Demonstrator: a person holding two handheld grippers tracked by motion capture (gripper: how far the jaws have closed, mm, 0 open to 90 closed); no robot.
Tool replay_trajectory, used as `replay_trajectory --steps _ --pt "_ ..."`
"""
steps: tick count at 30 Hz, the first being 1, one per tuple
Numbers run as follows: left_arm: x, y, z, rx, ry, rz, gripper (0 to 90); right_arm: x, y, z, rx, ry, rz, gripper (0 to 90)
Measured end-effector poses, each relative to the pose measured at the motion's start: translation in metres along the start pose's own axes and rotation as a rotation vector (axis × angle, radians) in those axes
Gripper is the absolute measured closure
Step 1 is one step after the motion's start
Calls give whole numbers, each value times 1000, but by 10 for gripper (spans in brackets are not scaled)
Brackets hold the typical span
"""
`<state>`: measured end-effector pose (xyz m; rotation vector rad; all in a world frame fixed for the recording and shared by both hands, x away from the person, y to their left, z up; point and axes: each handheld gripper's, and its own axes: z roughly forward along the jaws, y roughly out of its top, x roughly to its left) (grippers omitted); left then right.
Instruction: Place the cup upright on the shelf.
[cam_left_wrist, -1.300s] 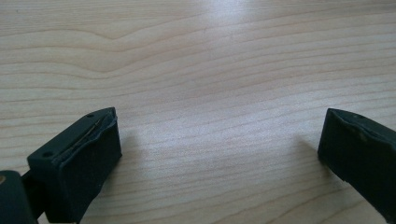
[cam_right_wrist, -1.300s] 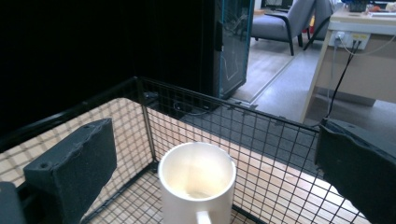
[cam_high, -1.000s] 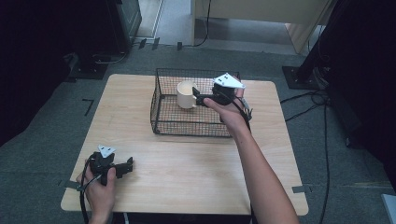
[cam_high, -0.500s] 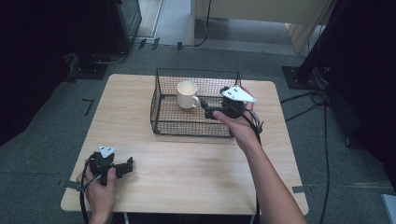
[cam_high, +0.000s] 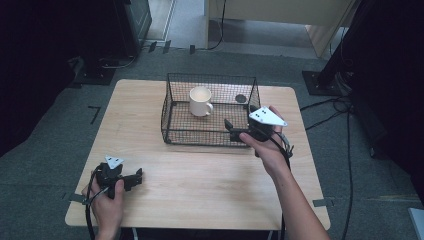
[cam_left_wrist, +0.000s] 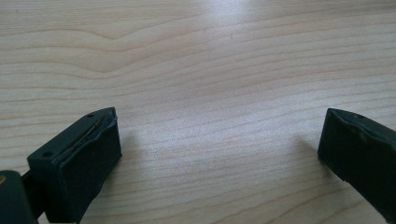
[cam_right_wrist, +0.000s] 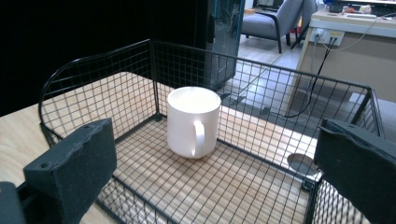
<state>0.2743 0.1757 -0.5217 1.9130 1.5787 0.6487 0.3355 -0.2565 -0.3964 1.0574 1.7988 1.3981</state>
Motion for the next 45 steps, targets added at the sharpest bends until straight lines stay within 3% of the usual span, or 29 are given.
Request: replay_trajectory --steps 7,14,28,45 --pt "0 0 0 0 0 0 0 -3 -15 -17 10 -16 -7 0" --pt "0 0 0 -1 -2 3 0 -12 -38 -34 28 -53 14 0" --pt "0 0 0 0 -1 1 0 -20 -68 -66 55 -81 36 0" --pt "0 0 0 1 -1 5 0 -40 -111 -96 108 -151 101 0"
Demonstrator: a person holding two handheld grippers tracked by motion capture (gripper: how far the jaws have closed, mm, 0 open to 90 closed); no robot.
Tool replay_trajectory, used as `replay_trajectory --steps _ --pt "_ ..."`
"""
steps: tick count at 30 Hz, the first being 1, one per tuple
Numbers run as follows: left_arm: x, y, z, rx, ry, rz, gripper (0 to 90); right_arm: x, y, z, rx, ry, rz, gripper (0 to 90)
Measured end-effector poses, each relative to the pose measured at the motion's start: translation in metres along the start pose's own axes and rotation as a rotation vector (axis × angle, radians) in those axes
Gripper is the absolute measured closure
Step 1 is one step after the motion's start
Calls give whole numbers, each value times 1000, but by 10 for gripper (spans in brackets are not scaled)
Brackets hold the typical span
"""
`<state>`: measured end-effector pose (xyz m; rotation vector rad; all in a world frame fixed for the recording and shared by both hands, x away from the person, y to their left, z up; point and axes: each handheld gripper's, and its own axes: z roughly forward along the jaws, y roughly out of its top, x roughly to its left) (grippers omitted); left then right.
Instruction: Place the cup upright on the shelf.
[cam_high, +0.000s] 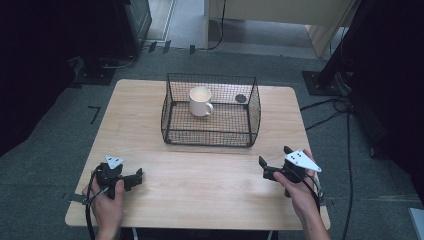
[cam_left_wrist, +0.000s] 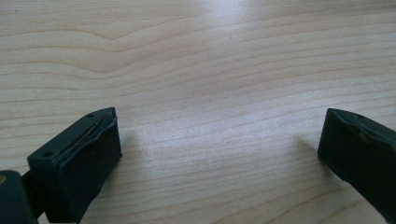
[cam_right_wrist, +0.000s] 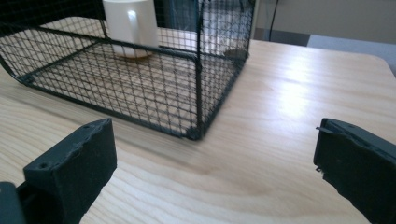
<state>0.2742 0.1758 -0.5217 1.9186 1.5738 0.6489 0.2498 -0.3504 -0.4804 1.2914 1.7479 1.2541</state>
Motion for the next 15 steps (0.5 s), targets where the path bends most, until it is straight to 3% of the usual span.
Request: replay_trajectory --steps 15 --pt "0 0 0 0 0 -1 0 -26 -33 -22 60 -78 44 0"
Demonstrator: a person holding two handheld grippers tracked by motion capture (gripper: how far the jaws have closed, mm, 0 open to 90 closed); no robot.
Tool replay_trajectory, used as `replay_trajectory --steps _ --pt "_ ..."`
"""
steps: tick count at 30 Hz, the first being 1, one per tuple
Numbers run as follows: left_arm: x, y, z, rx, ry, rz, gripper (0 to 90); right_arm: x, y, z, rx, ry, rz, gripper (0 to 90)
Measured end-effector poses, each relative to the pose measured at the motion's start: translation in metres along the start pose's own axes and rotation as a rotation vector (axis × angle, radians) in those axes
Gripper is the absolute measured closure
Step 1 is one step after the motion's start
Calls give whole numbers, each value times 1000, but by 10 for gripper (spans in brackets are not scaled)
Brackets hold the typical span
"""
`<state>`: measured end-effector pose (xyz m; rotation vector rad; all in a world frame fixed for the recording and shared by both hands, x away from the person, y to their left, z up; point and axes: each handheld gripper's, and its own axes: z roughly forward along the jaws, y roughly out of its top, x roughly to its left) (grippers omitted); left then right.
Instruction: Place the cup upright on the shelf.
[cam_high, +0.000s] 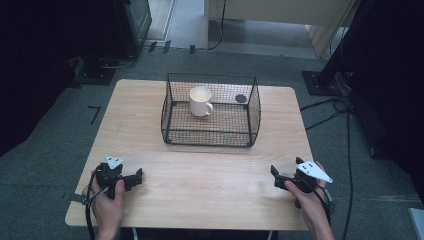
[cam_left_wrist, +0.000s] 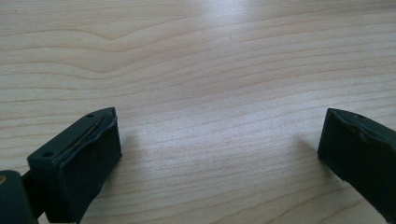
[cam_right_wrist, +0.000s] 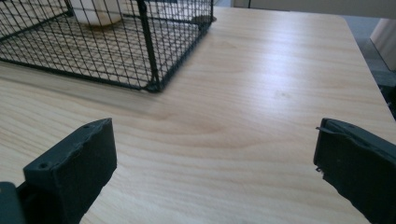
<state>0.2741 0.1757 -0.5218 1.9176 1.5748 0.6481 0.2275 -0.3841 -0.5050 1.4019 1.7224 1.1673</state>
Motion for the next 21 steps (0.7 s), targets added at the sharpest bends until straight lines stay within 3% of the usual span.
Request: replay_trajectory --steps 14,21 --pt "0 0 0 0 0 0 0 -19 -25 -14 93 -57 45 0" --pt "0 0 0 -1 0 0 0 -24 -31 -17 253 -73 17 0"
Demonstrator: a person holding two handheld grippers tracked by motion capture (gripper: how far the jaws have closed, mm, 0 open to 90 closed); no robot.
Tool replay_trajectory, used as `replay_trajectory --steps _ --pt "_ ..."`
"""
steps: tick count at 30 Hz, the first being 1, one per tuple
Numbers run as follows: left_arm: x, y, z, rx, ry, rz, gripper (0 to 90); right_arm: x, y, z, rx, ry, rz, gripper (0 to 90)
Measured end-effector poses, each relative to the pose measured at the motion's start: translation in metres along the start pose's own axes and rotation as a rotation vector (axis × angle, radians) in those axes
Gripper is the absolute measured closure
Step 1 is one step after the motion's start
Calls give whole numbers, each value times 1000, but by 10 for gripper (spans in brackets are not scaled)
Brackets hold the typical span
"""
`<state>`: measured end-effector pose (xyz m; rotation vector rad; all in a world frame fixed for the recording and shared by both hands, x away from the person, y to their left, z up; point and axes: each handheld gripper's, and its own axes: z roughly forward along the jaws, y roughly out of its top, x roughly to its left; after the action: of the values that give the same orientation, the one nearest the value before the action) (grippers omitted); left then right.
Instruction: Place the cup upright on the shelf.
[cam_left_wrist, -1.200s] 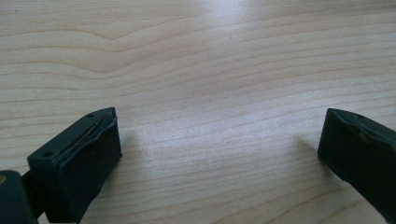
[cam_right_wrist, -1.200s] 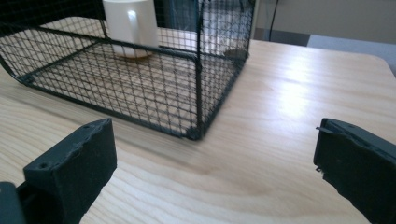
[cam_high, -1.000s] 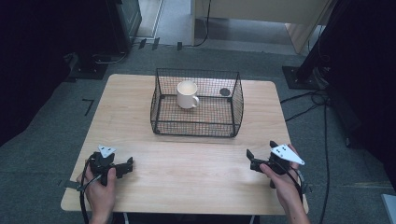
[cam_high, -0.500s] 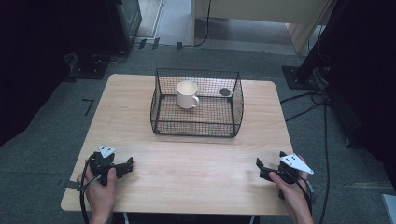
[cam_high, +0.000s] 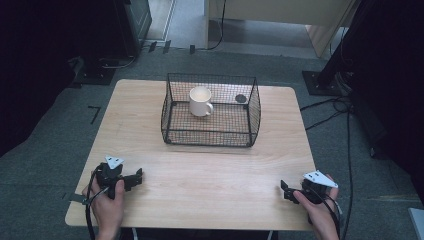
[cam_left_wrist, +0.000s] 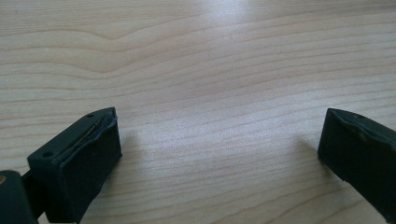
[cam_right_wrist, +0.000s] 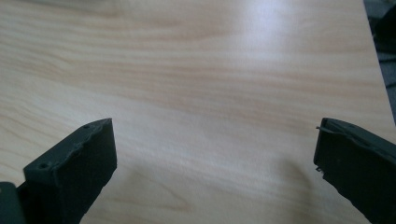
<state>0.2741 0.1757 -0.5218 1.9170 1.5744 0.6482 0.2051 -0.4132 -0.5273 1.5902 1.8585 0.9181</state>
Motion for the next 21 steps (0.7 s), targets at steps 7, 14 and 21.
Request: replay_trajectory --steps 7,14,21 --pt "0 0 0 1 0 0 0 -1 -4 0 82 -14 -5 0" --pt "0 0 0 1 0 -1 0 -2 -7 -4 83 -20 -1 0" --pt "0 0 0 0 0 0 0 -1 -9 -7 83 -5 -12 0"
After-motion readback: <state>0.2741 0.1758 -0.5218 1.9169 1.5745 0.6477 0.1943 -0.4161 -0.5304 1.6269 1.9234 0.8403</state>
